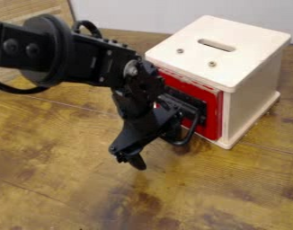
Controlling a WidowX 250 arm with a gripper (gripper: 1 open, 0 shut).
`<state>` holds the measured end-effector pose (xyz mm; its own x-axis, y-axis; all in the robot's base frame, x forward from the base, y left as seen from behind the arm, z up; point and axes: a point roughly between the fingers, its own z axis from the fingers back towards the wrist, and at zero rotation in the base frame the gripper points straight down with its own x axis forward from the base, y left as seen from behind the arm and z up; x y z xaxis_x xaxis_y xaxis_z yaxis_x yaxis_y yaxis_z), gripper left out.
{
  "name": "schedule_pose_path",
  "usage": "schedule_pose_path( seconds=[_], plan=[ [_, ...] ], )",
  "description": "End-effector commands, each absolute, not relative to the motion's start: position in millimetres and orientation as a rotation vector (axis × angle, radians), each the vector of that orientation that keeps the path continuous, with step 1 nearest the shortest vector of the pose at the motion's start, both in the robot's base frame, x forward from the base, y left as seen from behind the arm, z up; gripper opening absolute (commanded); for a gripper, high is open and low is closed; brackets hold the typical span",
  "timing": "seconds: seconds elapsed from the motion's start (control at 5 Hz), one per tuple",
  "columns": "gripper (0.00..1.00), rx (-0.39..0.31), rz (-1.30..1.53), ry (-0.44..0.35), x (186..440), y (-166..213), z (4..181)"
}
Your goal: Open the drawer
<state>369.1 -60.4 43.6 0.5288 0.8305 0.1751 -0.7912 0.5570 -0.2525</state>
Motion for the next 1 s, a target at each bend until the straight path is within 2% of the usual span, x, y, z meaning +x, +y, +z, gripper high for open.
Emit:
schedule_pose_path(
  seconds=[0.0,0.2,0.4,0.6,0.8],
  plan=[
    [0.0,-0.116,1.076,-0.289,364.7,-28.8,47.1],
    [1.0,-0.122,1.005,-0.279,366.9,-29.2,47.1],
    [0.0,-0.113,1.049,-0.283,360.6,-10.9,51.3],
    [0.0,-0.114,1.022,-0.281,361.7,1.1,56.1],
    [0.0,-0.116,0.988,-0.277,364.2,-8.6,60.8]
  ],
)
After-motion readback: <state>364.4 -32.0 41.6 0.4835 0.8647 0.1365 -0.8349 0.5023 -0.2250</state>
